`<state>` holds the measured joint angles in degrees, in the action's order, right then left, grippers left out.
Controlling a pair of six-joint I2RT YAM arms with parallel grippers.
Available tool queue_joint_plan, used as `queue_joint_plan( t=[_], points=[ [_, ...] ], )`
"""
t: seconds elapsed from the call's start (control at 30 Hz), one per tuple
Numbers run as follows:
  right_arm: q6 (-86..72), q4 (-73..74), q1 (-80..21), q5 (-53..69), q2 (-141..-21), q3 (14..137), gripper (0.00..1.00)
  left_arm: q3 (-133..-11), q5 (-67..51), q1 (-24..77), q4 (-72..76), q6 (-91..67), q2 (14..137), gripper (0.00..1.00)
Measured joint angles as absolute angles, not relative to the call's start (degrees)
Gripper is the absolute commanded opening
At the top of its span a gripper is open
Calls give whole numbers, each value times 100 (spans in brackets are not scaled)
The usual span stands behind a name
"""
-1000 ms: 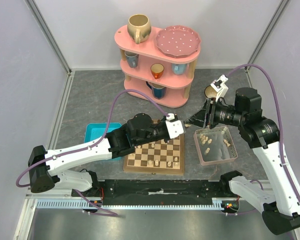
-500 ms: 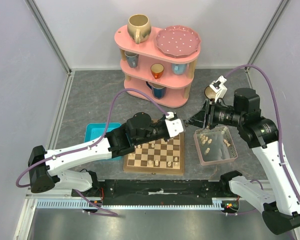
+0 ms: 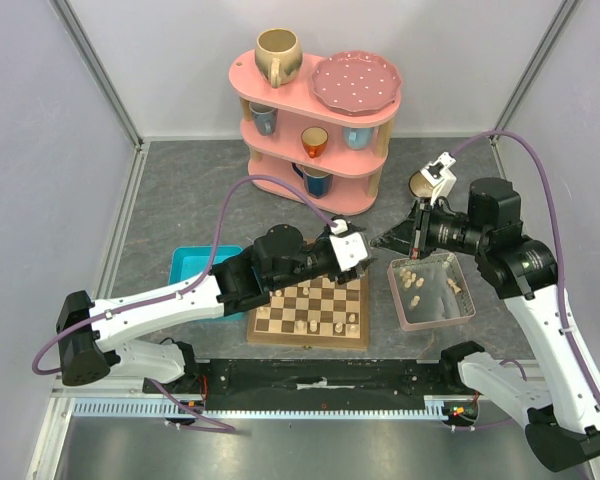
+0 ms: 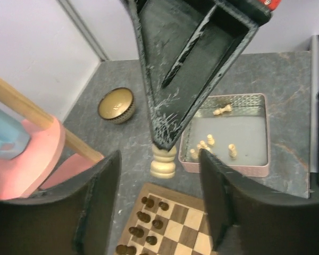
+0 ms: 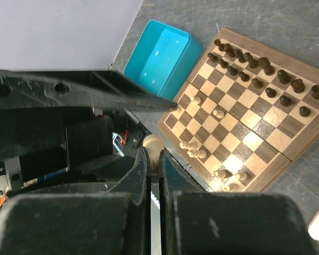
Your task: Set up the chess pieces on the board
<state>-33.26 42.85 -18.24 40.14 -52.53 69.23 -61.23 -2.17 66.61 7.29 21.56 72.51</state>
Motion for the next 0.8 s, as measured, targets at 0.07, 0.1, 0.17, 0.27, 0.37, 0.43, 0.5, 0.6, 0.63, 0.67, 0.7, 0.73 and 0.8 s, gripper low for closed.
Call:
queue_joint_plan(
  t=[0.07, 0.1, 0.17, 0.27, 0.37, 0.43, 0.5, 0.6, 0.63, 0.67, 0.7, 0.73, 0.8],
  points=[
    [-3339, 4270, -1824, 3907, -5218, 6923, 0, -6123, -1, 6661, 707, 2073, 7249, 85],
    [-3339, 4263, -1826, 3839, -5203, 6923, 0, -6123, 126, 6661, 681, 2021, 7240, 87],
    [-3330, 4263, -1826, 3638, -5179, 6923, 0, -6084, 333, 6639, 600, 1946, 7175, 87],
    [-3253, 4309, -1828, 3267, -5203, 6923, 0, -5885, 646, 6534, 357, 1691, 6814, 87],
    [-3118, 4397, -1828, 2779, -5299, 6921, 0, -5758, 838, 6097, -93, 1181, 6213, 87],
    [-3039, 4431, -1861, 2449, -5384, 6890, 0, -5745, 854, 5527, -445, 733, 5795, 86],
    [-3035, 4418, -1986, 2154, -5483, 6812, 0, -5747, 882, 4657, -864, 268, 5378, 86],
    [-3085, 4423, -2624, 1549, -5710, 6676, 0, -5758, 1022, 3555, -1549, -220, 4906, 86],
    [-3122, 4414, -3035, 1210, -5867, 6676, 0, -5758, 1050, 3341, -1774, -325, 4797, 86],
    [-3151, 4372, -3389, 1000, -6010, 6678, 0, -5756, 1044, 3109, -1977, -421, 4711, 86],
    [-3203, 4353, -3844, 659, -6211, 6700, 0, -5747, 1020, 2930, -2128, -493, 4654, 86],
    [-3273, 4331, -4368, 298, -6482, 6761, 0, -5701, 965, 2650, -2309, -598, 4576, 86],
    [-3347, 4292, -5212, -226, -6995, 6930, 0, -5546, 816, 2108, -2510, -773, 4453, 86]
  ],
)
